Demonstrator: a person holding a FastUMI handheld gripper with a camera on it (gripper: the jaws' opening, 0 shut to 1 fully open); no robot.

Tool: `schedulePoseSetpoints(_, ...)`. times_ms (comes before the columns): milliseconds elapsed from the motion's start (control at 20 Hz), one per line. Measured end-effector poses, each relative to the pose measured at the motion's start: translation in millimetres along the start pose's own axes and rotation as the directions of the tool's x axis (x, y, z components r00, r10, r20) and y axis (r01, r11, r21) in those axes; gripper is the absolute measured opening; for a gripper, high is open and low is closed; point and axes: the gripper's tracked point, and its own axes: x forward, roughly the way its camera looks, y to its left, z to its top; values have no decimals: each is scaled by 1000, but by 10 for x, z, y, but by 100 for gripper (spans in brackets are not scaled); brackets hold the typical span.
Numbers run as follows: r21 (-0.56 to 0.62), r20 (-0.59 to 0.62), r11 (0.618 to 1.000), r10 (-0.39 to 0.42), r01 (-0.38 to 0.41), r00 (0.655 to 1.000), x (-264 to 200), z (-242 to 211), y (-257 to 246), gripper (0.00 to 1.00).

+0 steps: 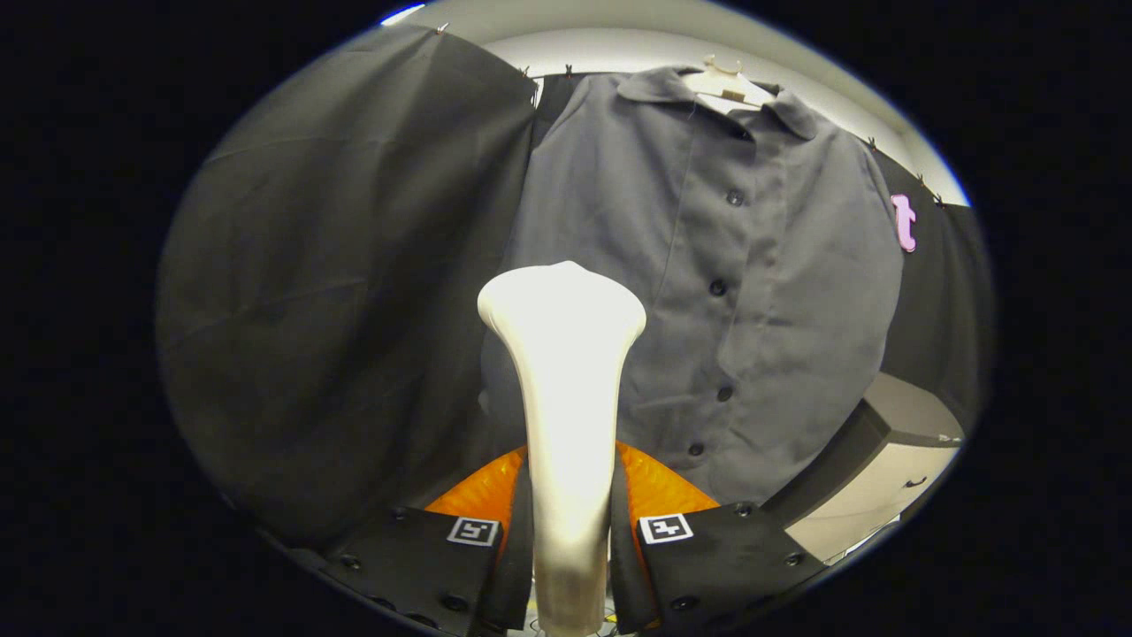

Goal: Iron the clothes twice with a garment steamer, once on the left side and once on the right side.

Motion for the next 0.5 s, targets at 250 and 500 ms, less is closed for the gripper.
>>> schedulePoseSetpoints(250,23,103,1000,6,-8,995,-570,573,-345,44)
schedulePoseSetpoints(500,44,184,999,4,-12,983,-1147,931,-757,44)
